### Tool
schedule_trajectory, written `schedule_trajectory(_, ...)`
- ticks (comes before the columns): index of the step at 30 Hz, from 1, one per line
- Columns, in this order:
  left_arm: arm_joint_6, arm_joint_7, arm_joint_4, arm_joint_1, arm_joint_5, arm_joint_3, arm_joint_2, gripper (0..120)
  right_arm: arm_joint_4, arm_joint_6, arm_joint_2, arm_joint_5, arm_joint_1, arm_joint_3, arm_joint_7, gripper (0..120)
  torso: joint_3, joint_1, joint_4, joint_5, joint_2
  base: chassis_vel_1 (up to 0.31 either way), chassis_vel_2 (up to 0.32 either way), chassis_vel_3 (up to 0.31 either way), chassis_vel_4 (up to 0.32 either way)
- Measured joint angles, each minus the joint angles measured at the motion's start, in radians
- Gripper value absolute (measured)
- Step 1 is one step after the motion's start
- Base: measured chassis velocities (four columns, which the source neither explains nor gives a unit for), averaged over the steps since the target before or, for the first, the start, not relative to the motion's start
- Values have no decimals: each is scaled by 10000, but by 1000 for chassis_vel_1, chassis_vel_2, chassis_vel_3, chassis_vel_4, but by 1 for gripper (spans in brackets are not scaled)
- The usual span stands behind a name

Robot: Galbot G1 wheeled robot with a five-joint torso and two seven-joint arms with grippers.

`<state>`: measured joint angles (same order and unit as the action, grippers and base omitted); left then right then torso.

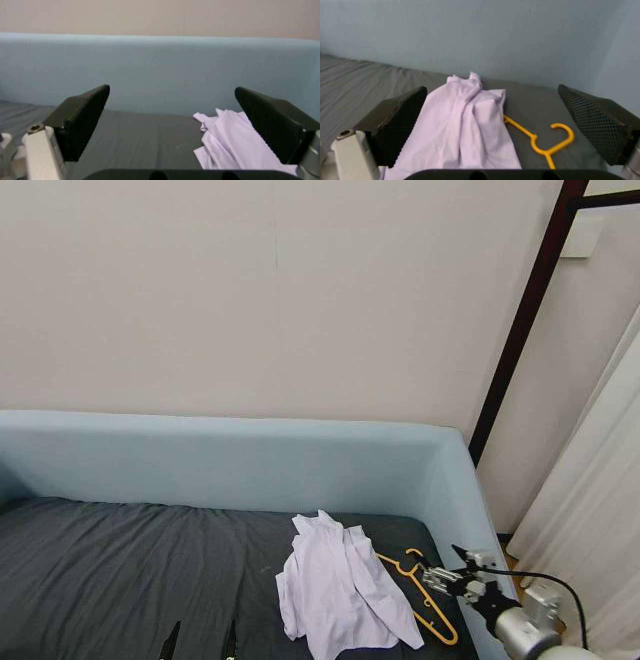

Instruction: Pick up the clothes from the sofa and hang them on the clothes hanger.

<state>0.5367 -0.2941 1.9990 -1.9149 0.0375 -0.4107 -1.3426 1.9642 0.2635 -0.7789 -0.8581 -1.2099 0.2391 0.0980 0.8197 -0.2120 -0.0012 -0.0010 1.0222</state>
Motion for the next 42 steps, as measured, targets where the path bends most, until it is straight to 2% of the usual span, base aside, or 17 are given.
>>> schedule_trajectory(1,24,2,0,-57,-46,-7,-63,98,-330,116,37,-177,688,-563,28,100,0,0,-5,5,0,0,0,0,0)
schedule_trajectory(3,73,-3,-3,-163,-163,-8,-215,98,-1020,295,0,-448,2018,-1619,50,100,0,0,1,-2,1,0,0,0,0)
schedule_trajectory(6,143,-12,-59,-260,-283,-6,-358,98,-1710,540,-254,-792,3087,-2589,96,100,0,0,-1,4,0,0,0,0,0)
schedule_trajectory(10,316,-72,-217,-426,-446,-46,-610,98,-3476,884,-1303,-1101,5185,-4401,140,100,0,0,1,-3,0,0,0,0,0)
schedule_trajectory(11,316,-72,-217,-426,-446,-46,-610,98,-3476,884,-1303,-1101,5185,-4401,140,100,0,0,1,-3,0,0,0,0,0)
schedule_trajectory(12,349,-73,-238,-481,-456,-64,-651,98,-3958,916,-1625,-1096,5557,-4717,137,100,0,-1,2,5,-1,0,0,0,0)
schedule_trajectory(16,462,-148,-316,-682,-475,-142,-812,97,-5858,957,-2826,-698,6614,-5603,-78,100,0,-1,1,0,0,0,0,0,0)
schedule_trajectory(17,462,-148,-316,-682,-475,-142,-812,97,-5858,957,-2826,-698,6614,-5603,-78,100,0,-1,1,0,0,0,0,0,0)
schedule_trajectory(20,552,-162,-372,-791,-513,-174,-943,97,-7262,921,-3618,-29,7076,-6071,-366,100,-1,0,1,0,0,0,0,0,0)
schedule_trajectory(26,653,-185,-435,-890,-551,-215,-1125,96,-9170,537,-4547,862,7283,-6221,-760,100,0,0,-4,0,0,0,0,0,0)
schedule_trajectory(34,711,-199,-482,-881,-558,-219,-1228,96,-10406,226,-5281,1463,7455,-6337,-962,100,-1,0,-2,0,1,0,0,0,0)
schedule_trajectory(37,725,-204,-483,-835,-525,-226,-1225,96,-10714,147,-5475,1542,7534,-6338,-999,90,-1,0,-1,0,1,0,0,0,0)
schedule_trajectory(41,726,-214,-481,-815,-493,-230,-1216,96,-10769,127,-5520,1551,7559,-6345,-1008,84,-1,0,-2,0,1,0,0,0,0)
schedule_trajectory(42,726,-220,-479,-801,-478,-234,-1209,96,-10792,122,-5550,1553,7577,-6359,-1010,75,-1,0,-2,0,1,0,0,0,0)
